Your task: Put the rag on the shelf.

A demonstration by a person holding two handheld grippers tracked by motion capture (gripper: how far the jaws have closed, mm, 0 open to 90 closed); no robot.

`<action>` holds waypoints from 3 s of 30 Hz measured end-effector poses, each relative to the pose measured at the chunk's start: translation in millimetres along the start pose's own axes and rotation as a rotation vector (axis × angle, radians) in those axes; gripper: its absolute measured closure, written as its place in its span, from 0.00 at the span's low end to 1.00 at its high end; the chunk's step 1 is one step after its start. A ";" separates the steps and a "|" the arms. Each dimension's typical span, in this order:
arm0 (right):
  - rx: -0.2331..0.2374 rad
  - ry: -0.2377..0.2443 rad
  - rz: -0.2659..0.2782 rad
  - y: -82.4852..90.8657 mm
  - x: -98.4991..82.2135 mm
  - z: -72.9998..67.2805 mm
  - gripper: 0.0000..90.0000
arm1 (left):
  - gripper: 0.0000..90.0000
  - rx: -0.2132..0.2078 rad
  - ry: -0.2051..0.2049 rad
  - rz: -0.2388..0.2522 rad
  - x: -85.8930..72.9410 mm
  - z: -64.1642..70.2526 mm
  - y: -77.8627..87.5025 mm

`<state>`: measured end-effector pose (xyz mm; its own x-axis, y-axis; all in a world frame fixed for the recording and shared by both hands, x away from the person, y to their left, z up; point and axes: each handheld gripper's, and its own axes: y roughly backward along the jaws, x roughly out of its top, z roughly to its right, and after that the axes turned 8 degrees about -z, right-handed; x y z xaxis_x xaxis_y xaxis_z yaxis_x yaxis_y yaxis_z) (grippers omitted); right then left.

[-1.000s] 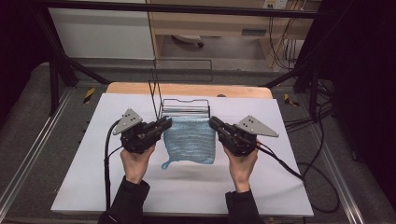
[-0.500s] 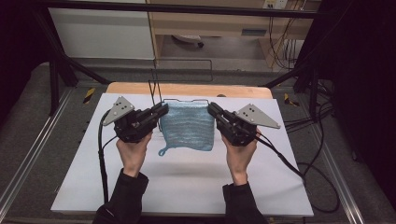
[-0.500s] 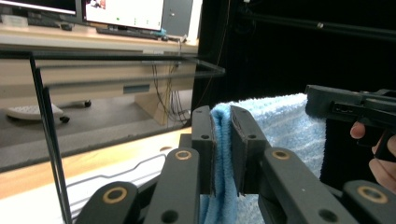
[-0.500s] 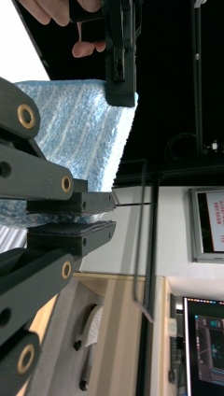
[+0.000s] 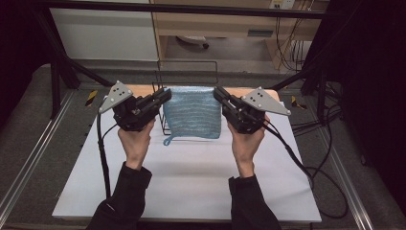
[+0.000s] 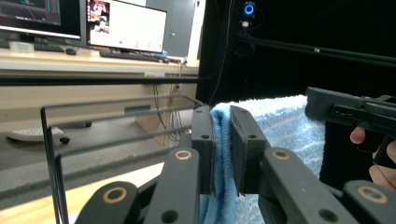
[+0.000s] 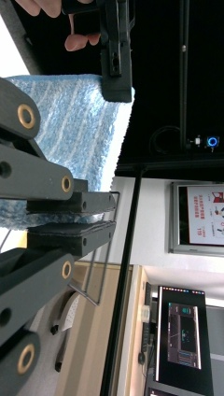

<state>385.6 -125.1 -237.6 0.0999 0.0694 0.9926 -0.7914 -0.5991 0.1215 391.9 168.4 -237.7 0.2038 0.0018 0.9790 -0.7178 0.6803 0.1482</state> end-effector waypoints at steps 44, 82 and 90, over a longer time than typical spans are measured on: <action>-0.035 -0.003 0.098 -50.8 88.6 29.6 0.95 | 0.90 0.003 0.033 0.081 100.3 -39.6 -33.7; -0.084 -0.013 0.090 -94.0 113.2 61.5 0.94 | 0.89 0.039 0.031 0.078 127.2 -76.6 -82.6; -0.060 -0.017 0.055 -107.2 101.6 63.9 0.94 | 0.89 0.039 0.017 0.063 111.0 -82.3 -76.1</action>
<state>519.2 -104.8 -150.1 0.0649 0.0233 0.9976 -0.8308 -0.5525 0.0670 523.9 177.1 -151.8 0.1680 0.0564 0.9842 -0.7546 0.6497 0.0916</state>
